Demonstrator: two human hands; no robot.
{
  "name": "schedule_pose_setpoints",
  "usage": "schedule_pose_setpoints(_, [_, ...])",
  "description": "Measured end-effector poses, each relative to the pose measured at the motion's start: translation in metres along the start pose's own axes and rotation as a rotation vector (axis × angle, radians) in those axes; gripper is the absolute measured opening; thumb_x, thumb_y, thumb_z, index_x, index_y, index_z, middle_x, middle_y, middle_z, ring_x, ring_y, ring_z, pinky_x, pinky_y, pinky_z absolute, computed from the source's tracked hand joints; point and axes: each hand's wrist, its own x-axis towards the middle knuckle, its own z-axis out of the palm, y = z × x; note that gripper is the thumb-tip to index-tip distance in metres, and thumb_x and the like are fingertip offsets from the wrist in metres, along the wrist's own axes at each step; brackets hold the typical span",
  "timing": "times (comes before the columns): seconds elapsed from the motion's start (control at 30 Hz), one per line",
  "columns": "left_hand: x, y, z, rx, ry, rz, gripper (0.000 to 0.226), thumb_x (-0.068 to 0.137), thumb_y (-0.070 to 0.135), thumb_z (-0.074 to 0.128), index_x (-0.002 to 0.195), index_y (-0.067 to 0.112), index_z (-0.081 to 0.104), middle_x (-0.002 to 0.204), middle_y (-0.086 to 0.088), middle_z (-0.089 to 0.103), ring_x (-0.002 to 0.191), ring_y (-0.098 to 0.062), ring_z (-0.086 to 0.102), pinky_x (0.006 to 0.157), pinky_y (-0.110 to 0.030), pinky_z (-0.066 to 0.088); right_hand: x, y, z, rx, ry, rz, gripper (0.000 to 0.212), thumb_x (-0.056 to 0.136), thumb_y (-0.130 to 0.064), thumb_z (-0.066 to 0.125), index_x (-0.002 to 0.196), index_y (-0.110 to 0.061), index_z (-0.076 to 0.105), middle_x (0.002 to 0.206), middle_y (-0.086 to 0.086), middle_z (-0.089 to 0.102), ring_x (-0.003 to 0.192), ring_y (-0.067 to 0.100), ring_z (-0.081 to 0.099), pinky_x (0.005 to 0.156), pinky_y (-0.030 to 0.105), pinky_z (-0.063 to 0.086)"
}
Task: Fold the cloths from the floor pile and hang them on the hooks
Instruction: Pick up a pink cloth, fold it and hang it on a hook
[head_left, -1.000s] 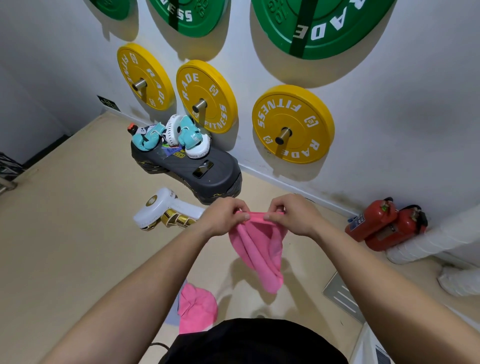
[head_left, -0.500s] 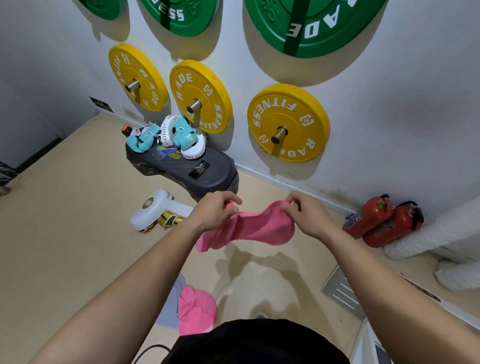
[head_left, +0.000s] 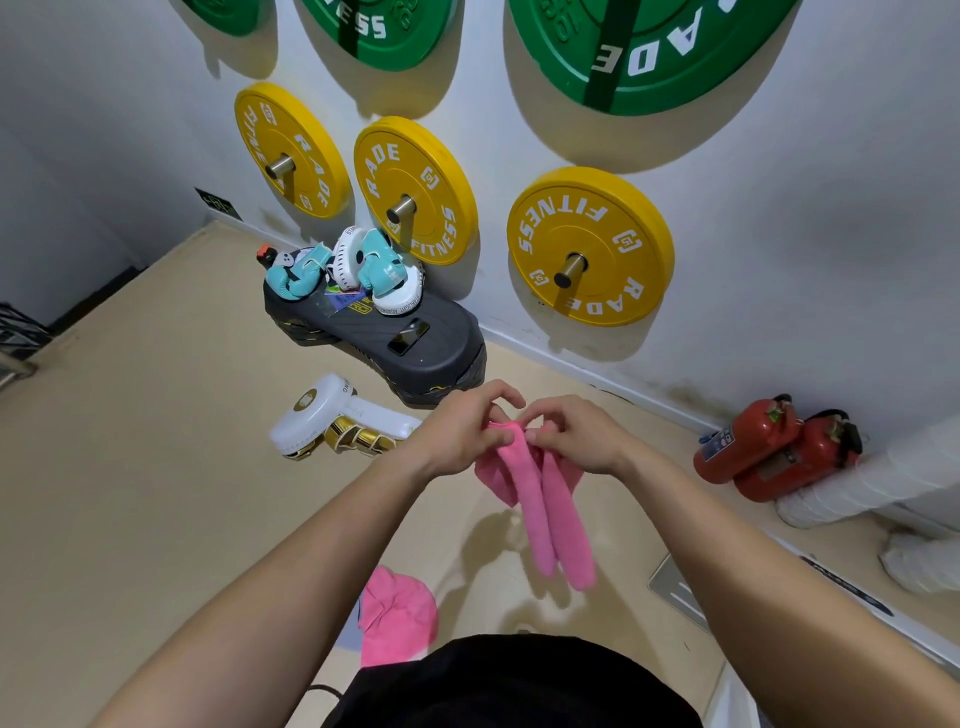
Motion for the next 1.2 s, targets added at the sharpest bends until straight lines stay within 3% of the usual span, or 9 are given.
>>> schedule_pose_setpoints(0.17, [-0.003, -0.007, 0.0, 0.016, 0.064, -0.054, 0.029, 0.086, 0.014, 0.074, 0.11, 0.024, 0.061, 0.082, 0.007, 0.071, 0.071, -0.005, 0.062, 0.064, -0.014, 0.045, 0.0, 0.002, 0.002, -0.006, 0.043, 0.037, 0.012, 0.089, -0.021, 0.064, 0.078, -0.027, 0.065, 0.061, -0.006, 0.057, 0.06, 0.014, 0.055, 0.061, 0.029, 0.043])
schedule_pose_setpoints(0.33, [-0.012, -0.031, -0.009, 0.047, 0.206, -0.129, 0.01, 0.088, 0.016, 0.071, 0.086, 0.025, 0.07, 0.072, 0.013, 0.065, 0.062, 0.003, 0.057, 0.062, -0.026, 0.043, 0.0, 0.009, -0.006, -0.007, 0.107, 0.05, 0.015, 0.091, -0.019, 0.06, 0.077, -0.027, 0.061, 0.062, -0.005, 0.052, 0.06, 0.012, 0.048, 0.06, 0.03, 0.039])
schedule_pose_setpoints(0.53, [-0.015, -0.025, 0.0, -0.156, 0.381, -0.192, 0.002, 0.085, 0.022, 0.075, 0.085, 0.022, 0.077, 0.07, 0.01, 0.068, 0.067, -0.011, 0.064, 0.062, -0.03, 0.053, 0.002, 0.002, -0.006, 0.047, 0.199, 0.06, 0.009, 0.086, -0.021, 0.067, 0.088, -0.03, 0.064, 0.068, 0.001, 0.064, 0.071, 0.019, 0.066, 0.07, 0.034, 0.05])
schedule_pose_setpoints(0.67, [-0.011, -0.016, 0.012, -0.318, 0.38, -0.283, 0.006, 0.083, 0.022, 0.077, 0.079, 0.019, 0.075, 0.063, -0.003, 0.069, 0.06, -0.016, 0.064, 0.066, -0.04, 0.062, -0.002, -0.003, -0.002, 0.081, 0.275, 0.036, 0.021, 0.082, -0.015, 0.071, 0.094, -0.032, 0.065, 0.076, 0.0, 0.064, 0.067, 0.02, 0.066, 0.066, 0.032, 0.051])
schedule_pose_setpoints(0.77, [-0.009, -0.005, 0.022, -0.419, 0.371, -0.312, 0.007, 0.086, 0.015, 0.074, 0.089, 0.01, 0.07, 0.062, -0.009, 0.066, 0.052, -0.015, 0.063, 0.062, -0.035, 0.061, -0.005, -0.008, 0.004, 0.132, 0.318, 0.048, 0.027, 0.082, -0.01, 0.067, 0.096, -0.033, 0.068, 0.085, -0.004, 0.065, 0.064, 0.017, 0.066, 0.06, 0.022, 0.048])
schedule_pose_setpoints(0.83, [-0.01, 0.002, 0.027, -0.458, 0.361, -0.307, 0.01, 0.088, 0.009, 0.069, 0.097, 0.009, 0.063, 0.061, -0.009, 0.064, 0.05, -0.017, 0.062, 0.061, -0.034, 0.06, -0.006, -0.01, 0.008, 0.213, 0.339, 0.07, 0.025, 0.083, -0.012, 0.069, 0.098, -0.032, 0.068, 0.084, -0.003, 0.068, 0.063, 0.02, 0.067, 0.062, 0.028, 0.054])
schedule_pose_setpoints(0.93, [-0.01, 0.003, 0.034, -0.51, 0.302, -0.281, 0.013, 0.087, 0.005, 0.061, 0.091, 0.015, 0.069, 0.062, -0.019, 0.065, 0.056, -0.027, 0.063, 0.071, -0.05, 0.06, -0.011, -0.012, 0.015, 0.312, 0.365, 0.104, 0.025, 0.081, -0.015, 0.076, 0.1, -0.027, 0.066, 0.077, -0.006, 0.071, 0.061, 0.01, 0.064, 0.064, 0.027, 0.055])
schedule_pose_setpoints(1.03, [-0.009, 0.002, 0.036, -0.558, 0.243, -0.333, 0.026, 0.078, 0.009, 0.055, 0.086, 0.021, 0.076, 0.073, -0.023, 0.071, 0.064, -0.028, 0.064, 0.078, -0.058, 0.056, -0.014, -0.009, 0.02, 0.412, 0.374, 0.123, 0.027, 0.077, -0.003, 0.078, 0.097, -0.019, 0.07, 0.073, -0.005, 0.073, 0.063, 0.003, 0.062, 0.068, 0.022, 0.052])
schedule_pose_setpoints(1.2, [-0.016, 0.001, 0.034, -0.589, 0.204, -0.27, 0.021, 0.085, 0.001, 0.063, 0.102, 0.009, 0.072, 0.078, -0.015, 0.074, 0.072, -0.023, 0.065, 0.082, -0.047, 0.056, -0.019, -0.005, 0.02, 0.566, 0.361, 0.121, 0.027, 0.077, 0.0, 0.078, 0.096, -0.018, 0.071, 0.078, 0.003, 0.076, 0.072, 0.012, 0.069, 0.079, 0.029, 0.056])
